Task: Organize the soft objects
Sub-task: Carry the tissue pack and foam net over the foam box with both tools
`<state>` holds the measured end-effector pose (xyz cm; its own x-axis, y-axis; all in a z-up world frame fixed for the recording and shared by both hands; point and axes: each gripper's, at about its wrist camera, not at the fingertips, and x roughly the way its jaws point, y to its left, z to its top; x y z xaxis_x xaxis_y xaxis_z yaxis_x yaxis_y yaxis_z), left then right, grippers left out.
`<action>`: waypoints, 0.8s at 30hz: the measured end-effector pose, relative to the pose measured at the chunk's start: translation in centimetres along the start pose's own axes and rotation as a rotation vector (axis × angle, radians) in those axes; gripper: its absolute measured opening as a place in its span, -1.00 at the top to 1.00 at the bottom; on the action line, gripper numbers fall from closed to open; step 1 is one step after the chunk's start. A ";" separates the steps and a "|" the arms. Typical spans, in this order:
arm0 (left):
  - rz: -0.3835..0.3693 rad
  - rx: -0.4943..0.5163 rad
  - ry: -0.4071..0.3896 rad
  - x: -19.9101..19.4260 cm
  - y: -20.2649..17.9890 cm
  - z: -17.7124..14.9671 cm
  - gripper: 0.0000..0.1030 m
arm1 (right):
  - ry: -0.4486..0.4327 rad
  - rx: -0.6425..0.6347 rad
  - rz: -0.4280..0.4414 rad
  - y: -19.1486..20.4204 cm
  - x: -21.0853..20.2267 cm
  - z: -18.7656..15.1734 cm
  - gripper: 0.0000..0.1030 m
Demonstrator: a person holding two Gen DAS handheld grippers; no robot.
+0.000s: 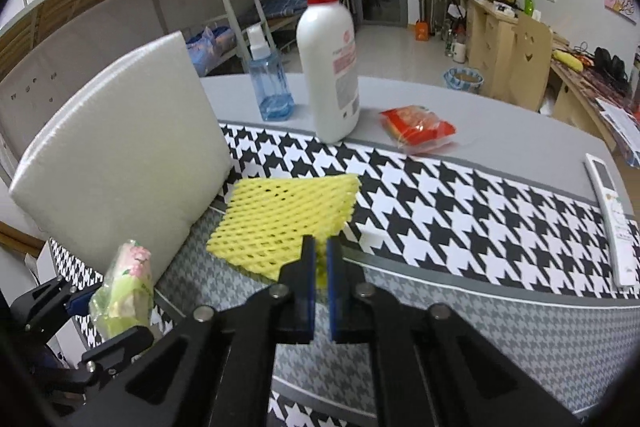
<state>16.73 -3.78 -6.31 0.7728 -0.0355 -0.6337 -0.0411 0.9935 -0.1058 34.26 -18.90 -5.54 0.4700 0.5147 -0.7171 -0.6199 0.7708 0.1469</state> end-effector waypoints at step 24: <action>-0.014 0.073 -0.093 -2.6 -2.1 2.6 0.07 | -0.200 0.047 -0.045 -0.7 -7.2 -0.2 0.86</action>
<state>16.43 -5.47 -2.44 0.8283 -0.0427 -0.5587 0.0138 0.9983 -0.0559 31.22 -23.19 -0.62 0.6145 0.5402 -0.5749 -0.5678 0.8088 0.1531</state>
